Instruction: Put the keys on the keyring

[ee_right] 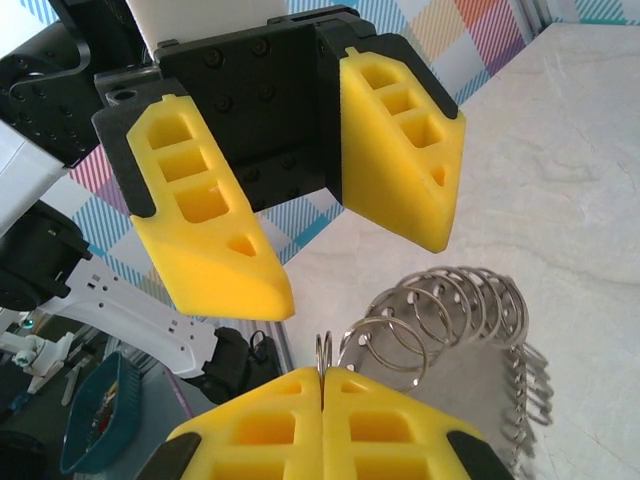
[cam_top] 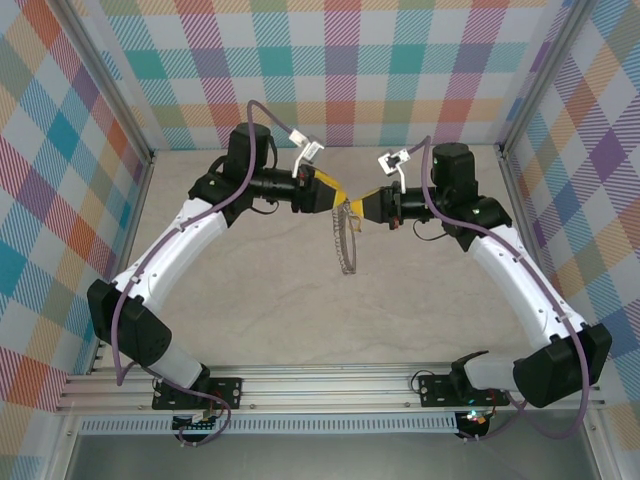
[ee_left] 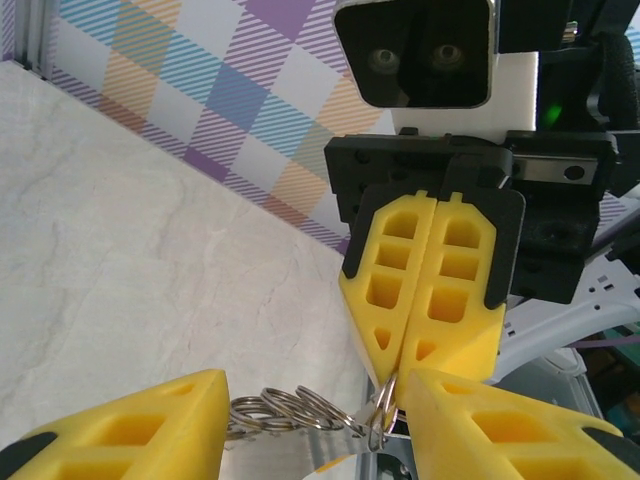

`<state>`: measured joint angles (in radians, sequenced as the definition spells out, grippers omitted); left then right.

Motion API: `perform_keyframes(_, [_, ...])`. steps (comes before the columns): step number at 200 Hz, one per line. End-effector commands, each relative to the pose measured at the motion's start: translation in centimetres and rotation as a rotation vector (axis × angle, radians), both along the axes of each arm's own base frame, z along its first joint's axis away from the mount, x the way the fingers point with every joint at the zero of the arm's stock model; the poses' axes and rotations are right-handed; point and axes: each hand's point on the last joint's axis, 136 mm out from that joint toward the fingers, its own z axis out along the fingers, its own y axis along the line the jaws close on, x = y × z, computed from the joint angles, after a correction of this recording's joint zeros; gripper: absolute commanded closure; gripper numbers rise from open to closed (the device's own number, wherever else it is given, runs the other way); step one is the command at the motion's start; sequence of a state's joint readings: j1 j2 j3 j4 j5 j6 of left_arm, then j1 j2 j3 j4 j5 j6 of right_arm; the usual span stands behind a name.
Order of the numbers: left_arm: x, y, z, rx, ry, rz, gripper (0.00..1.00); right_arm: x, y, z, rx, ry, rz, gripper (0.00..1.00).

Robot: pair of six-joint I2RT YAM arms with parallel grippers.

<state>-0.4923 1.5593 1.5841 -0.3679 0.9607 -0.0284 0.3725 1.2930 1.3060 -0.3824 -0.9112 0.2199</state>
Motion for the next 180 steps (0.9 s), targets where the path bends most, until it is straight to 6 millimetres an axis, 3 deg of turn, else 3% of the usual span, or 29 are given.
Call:
perform_keyframes(1, [-0.5, 0.4, 0.7, -0.009, -0.019, -0.042, 0.5, -0.4, 0.1, 1.8, 0.029, -0.052, 0.046, 1.0])
perform_keyframes(81, [-1.8, 1.3, 1.5, -0.043, -0.028, -0.099, 0.52, -0.5, -0.2, 2.3, 0.054, -0.039, 0.063, 1.0])
perform_keyframes(180, [-2.1, 0.0, 1.5, -0.067, 0.004, -0.168, 0.57, -0.9, 0.0, 3.2, 0.092, -0.041, 0.094, 1.0])
